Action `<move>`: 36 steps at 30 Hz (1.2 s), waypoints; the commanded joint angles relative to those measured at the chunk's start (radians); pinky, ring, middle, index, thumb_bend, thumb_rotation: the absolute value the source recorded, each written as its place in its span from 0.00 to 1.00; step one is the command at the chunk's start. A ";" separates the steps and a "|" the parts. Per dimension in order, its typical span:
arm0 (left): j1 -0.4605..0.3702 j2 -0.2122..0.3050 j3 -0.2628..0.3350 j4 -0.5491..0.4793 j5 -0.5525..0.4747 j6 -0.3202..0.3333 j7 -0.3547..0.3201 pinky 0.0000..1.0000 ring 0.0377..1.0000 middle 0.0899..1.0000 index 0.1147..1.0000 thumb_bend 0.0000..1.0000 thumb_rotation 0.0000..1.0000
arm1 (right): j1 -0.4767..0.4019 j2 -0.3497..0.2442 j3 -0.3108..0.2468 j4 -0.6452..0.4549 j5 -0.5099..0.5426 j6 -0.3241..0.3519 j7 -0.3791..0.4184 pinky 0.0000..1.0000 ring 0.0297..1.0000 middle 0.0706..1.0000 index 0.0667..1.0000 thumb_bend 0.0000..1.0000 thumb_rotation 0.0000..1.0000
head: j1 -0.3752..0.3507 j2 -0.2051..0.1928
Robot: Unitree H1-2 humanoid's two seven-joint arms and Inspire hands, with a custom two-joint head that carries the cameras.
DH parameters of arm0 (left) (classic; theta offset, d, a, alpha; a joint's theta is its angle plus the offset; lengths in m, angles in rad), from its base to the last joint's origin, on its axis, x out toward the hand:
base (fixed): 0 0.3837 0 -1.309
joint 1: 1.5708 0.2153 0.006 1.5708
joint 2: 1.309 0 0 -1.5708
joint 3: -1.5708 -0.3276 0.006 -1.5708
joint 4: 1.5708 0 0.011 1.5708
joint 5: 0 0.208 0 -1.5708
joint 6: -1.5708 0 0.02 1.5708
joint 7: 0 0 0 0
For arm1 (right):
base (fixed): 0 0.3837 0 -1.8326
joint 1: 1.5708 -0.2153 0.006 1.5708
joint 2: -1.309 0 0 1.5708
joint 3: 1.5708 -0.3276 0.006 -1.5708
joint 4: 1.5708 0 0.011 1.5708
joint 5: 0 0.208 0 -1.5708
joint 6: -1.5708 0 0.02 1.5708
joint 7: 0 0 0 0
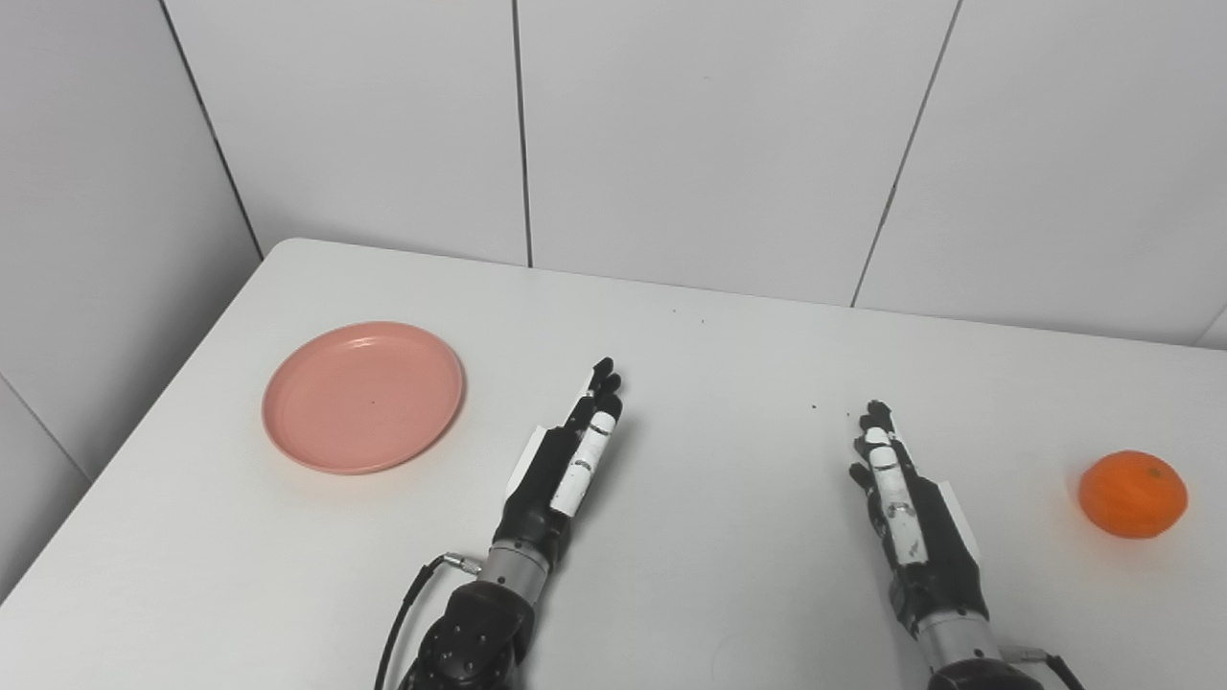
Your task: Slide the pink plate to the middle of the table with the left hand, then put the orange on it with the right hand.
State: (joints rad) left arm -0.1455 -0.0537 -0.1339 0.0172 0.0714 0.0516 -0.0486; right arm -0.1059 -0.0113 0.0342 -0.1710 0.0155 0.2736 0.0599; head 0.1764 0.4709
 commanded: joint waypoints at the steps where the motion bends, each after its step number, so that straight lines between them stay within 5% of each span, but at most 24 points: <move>1: -0.017 -0.023 -0.012 -0.006 0.013 -0.020 0.009 1.00 1.00 1.00 1.00 0.37 1.00 | -0.009 -0.012 -0.009 -0.002 0.022 -0.068 0.016 1.00 1.00 1.00 1.00 0.22 1.00 | 0.022 -0.008; 8: -0.022 -0.043 -0.025 0.004 0.020 0.008 0.022 1.00 1.00 1.00 1.00 0.35 1.00 | -0.009 -0.036 -0.018 0.022 0.054 -0.099 0.041 1.00 1.00 1.00 1.00 0.22 1.00 | 0.078 -0.028; 36: -0.031 -0.030 -0.023 0.009 0.026 -0.013 0.024 1.00 1.00 1.00 1.00 0.36 1.00 | -0.006 -0.033 -0.006 0.023 0.041 -0.107 0.038 1.00 1.00 1.00 1.00 0.16 1.00 | 0.086 -0.051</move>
State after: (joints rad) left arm -0.1497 -0.0800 -0.1503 0.0364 0.0975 0.0487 -0.0143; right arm -0.1048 -0.0471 0.0308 -0.1284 0.0509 0.2068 0.0984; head 0.2623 0.4188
